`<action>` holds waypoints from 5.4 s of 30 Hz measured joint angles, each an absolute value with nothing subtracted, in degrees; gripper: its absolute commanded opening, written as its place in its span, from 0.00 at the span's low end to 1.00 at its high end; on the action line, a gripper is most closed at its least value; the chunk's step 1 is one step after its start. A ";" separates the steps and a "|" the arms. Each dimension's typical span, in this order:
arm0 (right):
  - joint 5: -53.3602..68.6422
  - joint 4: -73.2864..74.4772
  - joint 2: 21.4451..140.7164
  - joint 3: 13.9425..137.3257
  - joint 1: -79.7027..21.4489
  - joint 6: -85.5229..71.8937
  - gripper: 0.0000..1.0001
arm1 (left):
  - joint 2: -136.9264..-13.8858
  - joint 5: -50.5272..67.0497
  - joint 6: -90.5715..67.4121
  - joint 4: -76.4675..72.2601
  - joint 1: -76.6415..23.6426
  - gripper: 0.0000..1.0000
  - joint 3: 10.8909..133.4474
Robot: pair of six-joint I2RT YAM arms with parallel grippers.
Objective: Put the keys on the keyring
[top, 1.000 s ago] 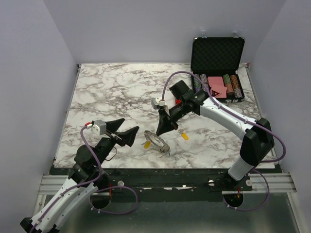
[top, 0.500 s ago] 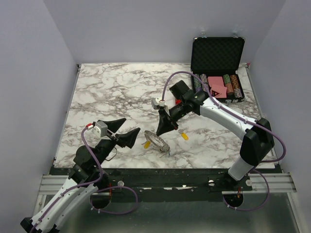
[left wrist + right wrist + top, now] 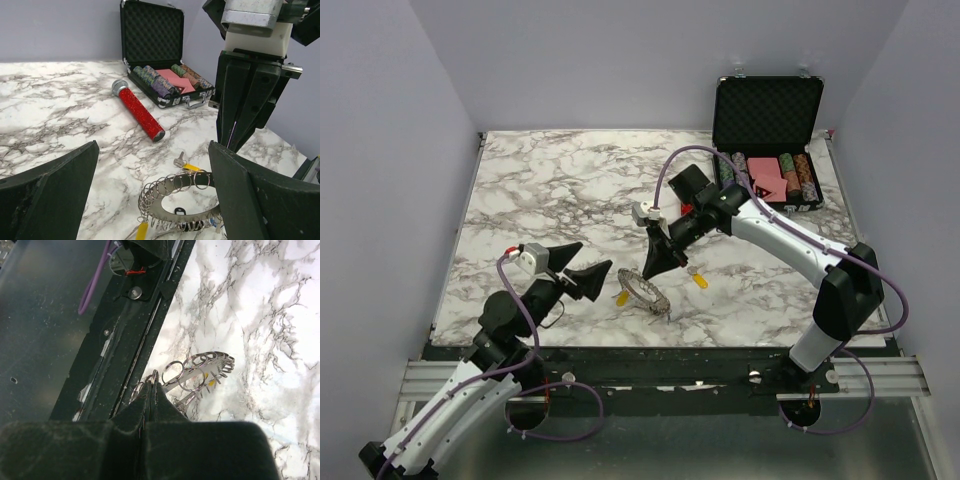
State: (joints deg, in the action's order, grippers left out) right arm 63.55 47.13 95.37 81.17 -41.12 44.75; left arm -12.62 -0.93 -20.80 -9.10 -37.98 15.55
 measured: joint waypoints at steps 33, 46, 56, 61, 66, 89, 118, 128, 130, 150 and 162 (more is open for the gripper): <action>63.22 52.16 96.51 83.31 -41.12 49.65 0.00 | -12.45 5.98 -16.95 -10.31 -37.98 0.99 16.86; 63.22 52.47 96.75 83.33 -41.12 50.04 0.00 | -14.79 8.93 -16.91 -11.29 -37.98 0.99 16.86; 63.22 52.95 96.90 83.79 -41.12 50.48 0.00 | -16.43 10.66 -15.94 -12.43 -37.98 0.98 16.86; 63.22 53.25 96.97 84.18 -41.12 50.81 0.00 | -17.89 11.44 -15.49 -12.78 -37.98 0.98 16.86; 63.22 53.32 96.97 84.18 -41.12 51.09 0.00 | -18.59 11.81 -15.16 -13.26 -37.98 0.98 16.86; 63.22 53.47 96.97 84.18 -41.12 51.11 0.00 | -19.09 12.78 -14.94 -14.13 -37.98 0.98 16.86; 63.13 54.61 97.27 84.82 -41.12 52.07 0.01 | -21.63 15.55 -13.91 -21.21 -37.98 0.89 14.94; 63.02 57.08 98.08 86.52 -41.12 54.37 0.00 | -27.99 18.48 -11.88 -24.08 -37.98 0.67 15.00; 63.02 57.17 98.08 86.65 -41.12 54.52 0.00 | -28.71 18.94 -11.62 -24.14 -37.98 0.60 15.00; 63.05 57.17 98.08 86.74 -41.12 54.52 0.00 | -35.62 30.04 -9.80 -22.83 -37.98 0.42 17.45; 63.09 57.17 98.08 86.76 -41.12 54.52 0.00 | -38.79 32.32 -9.37 -22.13 -38.00 0.31 18.37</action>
